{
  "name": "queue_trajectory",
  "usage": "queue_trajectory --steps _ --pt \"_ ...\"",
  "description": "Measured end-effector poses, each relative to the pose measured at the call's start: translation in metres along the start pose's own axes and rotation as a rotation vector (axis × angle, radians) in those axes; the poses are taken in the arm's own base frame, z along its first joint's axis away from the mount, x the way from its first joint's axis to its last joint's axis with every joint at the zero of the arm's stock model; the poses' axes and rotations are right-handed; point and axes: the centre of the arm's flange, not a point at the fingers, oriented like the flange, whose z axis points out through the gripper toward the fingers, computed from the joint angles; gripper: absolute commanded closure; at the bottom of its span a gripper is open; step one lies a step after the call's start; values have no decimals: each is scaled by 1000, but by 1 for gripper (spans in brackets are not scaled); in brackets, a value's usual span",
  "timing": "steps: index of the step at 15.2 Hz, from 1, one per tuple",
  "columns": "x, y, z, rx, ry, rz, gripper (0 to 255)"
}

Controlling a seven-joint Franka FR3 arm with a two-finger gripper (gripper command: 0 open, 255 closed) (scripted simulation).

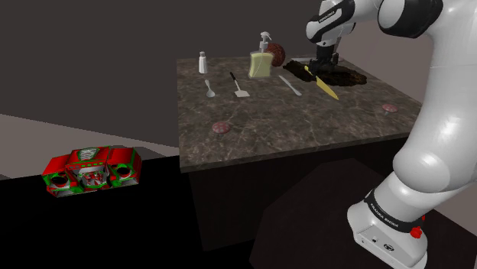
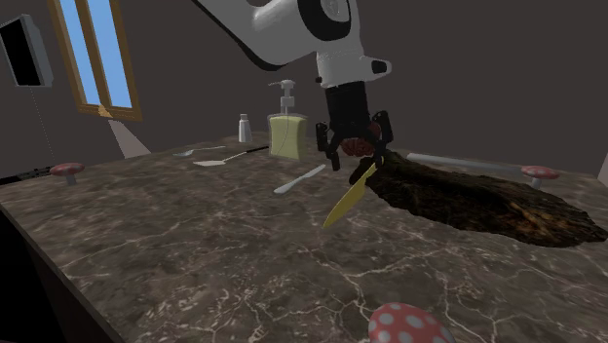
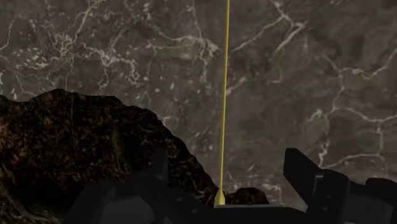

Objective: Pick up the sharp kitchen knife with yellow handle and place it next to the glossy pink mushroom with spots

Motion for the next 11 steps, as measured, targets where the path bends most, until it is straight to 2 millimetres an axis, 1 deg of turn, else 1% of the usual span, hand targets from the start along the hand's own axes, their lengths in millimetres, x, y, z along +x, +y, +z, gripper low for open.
queue_trajectory --steps 1,3,8,11 --pt "0 -2 0 -9 -6 0 0" --pt "-1 -3 6 -16 -11 1 0" --pt "-2 -3 32 -18 -13 1 0" --pt "-2 -2 35 -18 -13 1 0"
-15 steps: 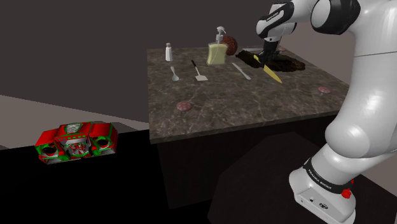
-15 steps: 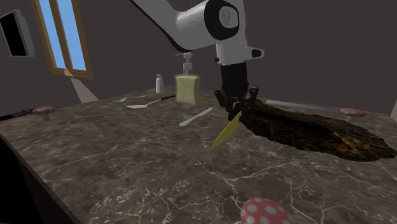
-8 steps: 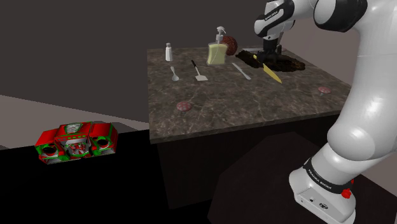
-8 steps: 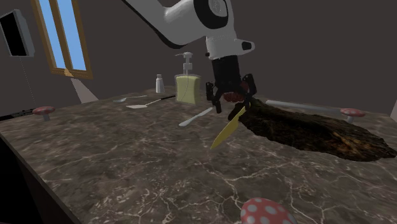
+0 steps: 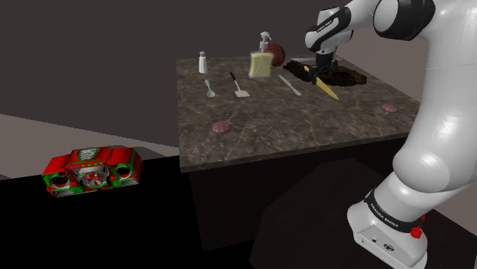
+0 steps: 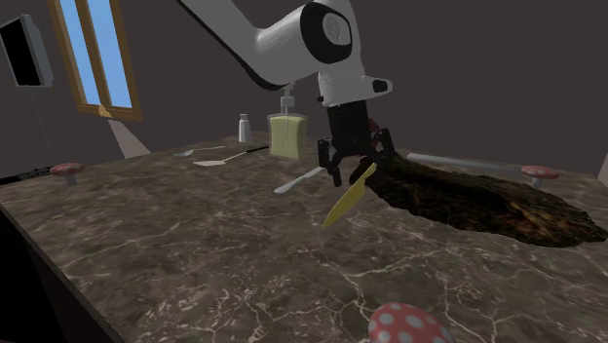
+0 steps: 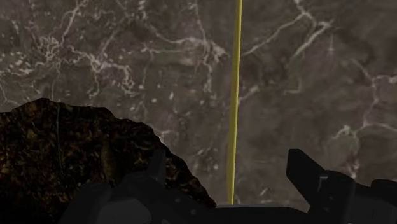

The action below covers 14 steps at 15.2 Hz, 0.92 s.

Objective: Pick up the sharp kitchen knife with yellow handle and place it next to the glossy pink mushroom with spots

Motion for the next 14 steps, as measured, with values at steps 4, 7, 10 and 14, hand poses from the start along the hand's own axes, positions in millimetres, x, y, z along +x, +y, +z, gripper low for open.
queue_trajectory --steps 4,7,10,14 --pt "0 0 0 0 0 0 255" --pt "0 0 0 0 0 0 255" --pt "0 0 0 0 0 0 255" --pt "0 0 0 0 0 0 0"
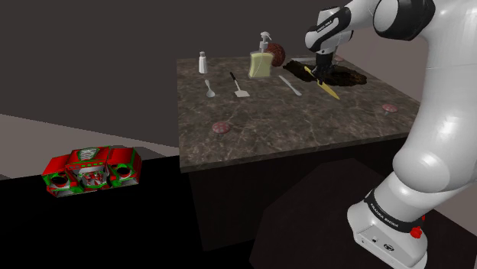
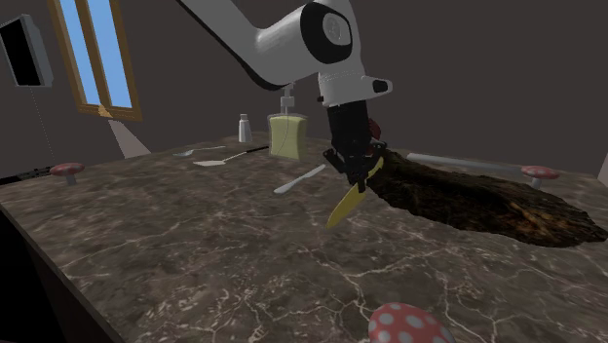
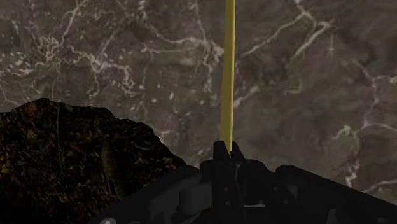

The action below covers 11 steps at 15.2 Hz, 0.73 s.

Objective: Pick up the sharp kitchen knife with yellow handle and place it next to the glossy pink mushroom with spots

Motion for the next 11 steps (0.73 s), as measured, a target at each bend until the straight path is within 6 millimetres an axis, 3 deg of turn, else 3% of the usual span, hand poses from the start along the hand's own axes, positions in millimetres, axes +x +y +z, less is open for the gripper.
queue_trajectory --steps 5,11 --pt "-25 -2 -21 -9 38 -2 0" --pt "-29 -3 4 -10 44 -3 0"
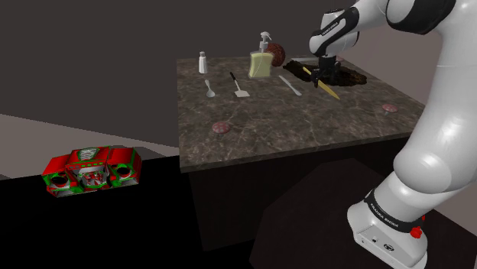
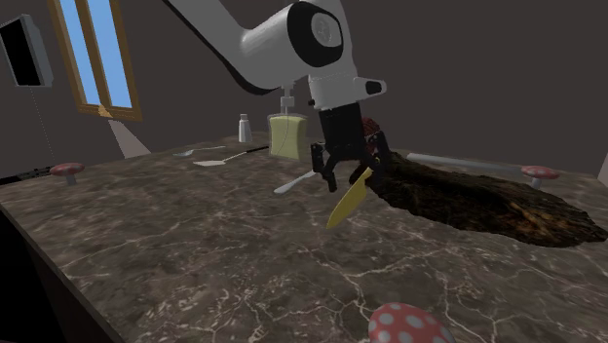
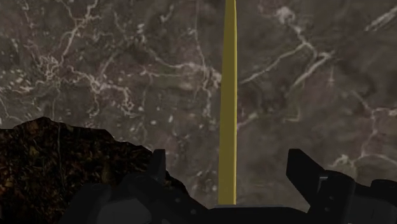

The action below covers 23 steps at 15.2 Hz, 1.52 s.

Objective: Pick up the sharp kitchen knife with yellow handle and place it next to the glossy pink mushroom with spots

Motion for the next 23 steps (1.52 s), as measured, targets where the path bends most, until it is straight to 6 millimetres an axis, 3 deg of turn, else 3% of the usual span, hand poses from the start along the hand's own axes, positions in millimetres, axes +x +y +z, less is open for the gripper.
queue_trajectory --steps 7,8,18,23 --pt "1 0 9 0 0 0 0" --pt "1 0 9 0 0 0 255" --pt "1 0 9 0 1 0 255" --pt "1 5 -12 0 1 0 255"
